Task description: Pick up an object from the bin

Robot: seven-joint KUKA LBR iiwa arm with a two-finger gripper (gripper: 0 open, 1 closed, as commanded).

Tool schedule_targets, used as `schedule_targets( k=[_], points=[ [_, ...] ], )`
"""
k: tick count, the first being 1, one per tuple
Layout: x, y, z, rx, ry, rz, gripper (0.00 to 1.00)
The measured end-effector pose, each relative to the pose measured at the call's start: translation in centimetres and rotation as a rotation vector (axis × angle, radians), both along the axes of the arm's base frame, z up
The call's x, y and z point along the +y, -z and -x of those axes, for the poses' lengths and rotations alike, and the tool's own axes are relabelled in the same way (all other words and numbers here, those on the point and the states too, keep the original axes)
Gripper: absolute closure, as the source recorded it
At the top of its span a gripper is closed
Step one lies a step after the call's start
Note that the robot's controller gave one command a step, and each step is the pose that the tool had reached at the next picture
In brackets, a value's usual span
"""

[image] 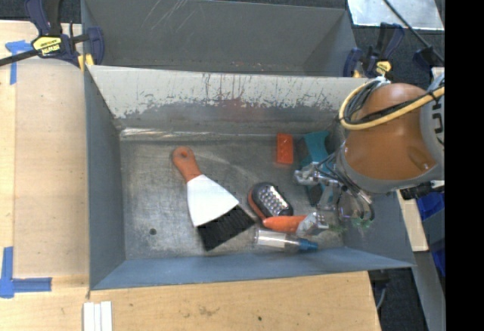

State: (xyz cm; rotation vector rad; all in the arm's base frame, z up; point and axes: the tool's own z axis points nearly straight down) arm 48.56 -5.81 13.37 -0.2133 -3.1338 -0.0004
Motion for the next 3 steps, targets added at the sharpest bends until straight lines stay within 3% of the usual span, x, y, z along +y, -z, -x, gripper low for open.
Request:
schedule_targets(
  k=[1, 2, 3],
  points=[
    [0.56, 5.6, -0.5, -0.018, 0.155, 0.001, 0.0],
    [0.59, 4.9, -0.08, -0.003, 0.152, 0.0, 1.0],
    [0.59, 4.9, -0.08, -0.003, 0.152, 0.0, 1.0]
  ],
)
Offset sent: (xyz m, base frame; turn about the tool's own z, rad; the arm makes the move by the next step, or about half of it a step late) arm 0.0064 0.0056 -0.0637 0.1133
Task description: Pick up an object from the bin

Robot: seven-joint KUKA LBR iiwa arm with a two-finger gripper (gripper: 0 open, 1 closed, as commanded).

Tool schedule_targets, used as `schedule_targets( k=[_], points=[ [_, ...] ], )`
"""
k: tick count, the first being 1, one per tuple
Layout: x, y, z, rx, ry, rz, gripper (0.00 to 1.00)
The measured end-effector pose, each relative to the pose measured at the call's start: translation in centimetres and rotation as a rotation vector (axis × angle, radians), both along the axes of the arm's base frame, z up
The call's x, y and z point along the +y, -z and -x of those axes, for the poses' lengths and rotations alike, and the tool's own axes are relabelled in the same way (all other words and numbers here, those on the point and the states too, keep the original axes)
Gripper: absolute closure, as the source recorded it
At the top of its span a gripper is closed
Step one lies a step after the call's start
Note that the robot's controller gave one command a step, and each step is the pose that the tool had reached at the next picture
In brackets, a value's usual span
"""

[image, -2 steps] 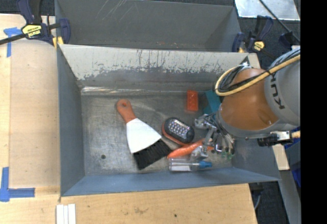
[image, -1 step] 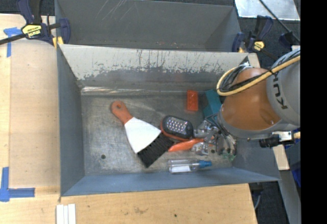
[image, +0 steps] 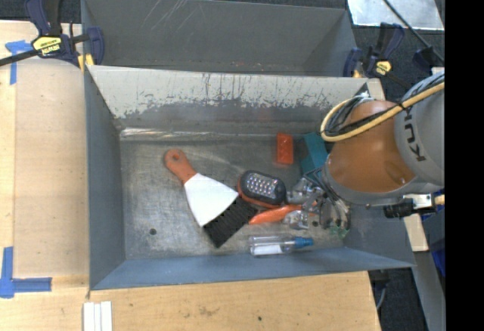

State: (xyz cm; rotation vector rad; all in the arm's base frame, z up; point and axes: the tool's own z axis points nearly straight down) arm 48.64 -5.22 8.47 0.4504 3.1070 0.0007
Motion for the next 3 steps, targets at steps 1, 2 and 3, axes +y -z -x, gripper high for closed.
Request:
schedule_targets(
  k=[1, 2, 3],
  points=[
    [0.0, -0.4, 0.1, 0.004, -0.001, -0.001, 1.0],
    [0.0, -2.0, 0.2, 0.006, 0.001, -0.001, 1.0],
    [0.0, -3.8, 0.2, 0.008, 0.001, 0.0, 1.0]
  ],
)
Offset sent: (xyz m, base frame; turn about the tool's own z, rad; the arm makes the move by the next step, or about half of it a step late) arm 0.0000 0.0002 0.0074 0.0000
